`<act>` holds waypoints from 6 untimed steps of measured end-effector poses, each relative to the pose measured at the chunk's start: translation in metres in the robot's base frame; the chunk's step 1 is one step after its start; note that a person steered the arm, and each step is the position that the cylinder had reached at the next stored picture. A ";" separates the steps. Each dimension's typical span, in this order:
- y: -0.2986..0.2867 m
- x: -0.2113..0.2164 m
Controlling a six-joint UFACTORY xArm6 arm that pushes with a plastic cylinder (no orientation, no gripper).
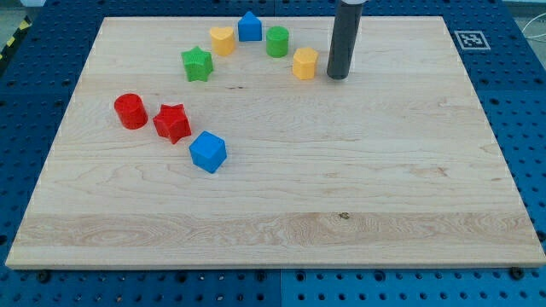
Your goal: Move the yellow hexagon slightly left
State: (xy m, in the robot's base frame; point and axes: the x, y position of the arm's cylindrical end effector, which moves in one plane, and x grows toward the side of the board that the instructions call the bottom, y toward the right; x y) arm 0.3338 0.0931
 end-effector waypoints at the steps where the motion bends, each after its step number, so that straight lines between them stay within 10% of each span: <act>1: -0.001 0.000; 6: -0.019 -0.005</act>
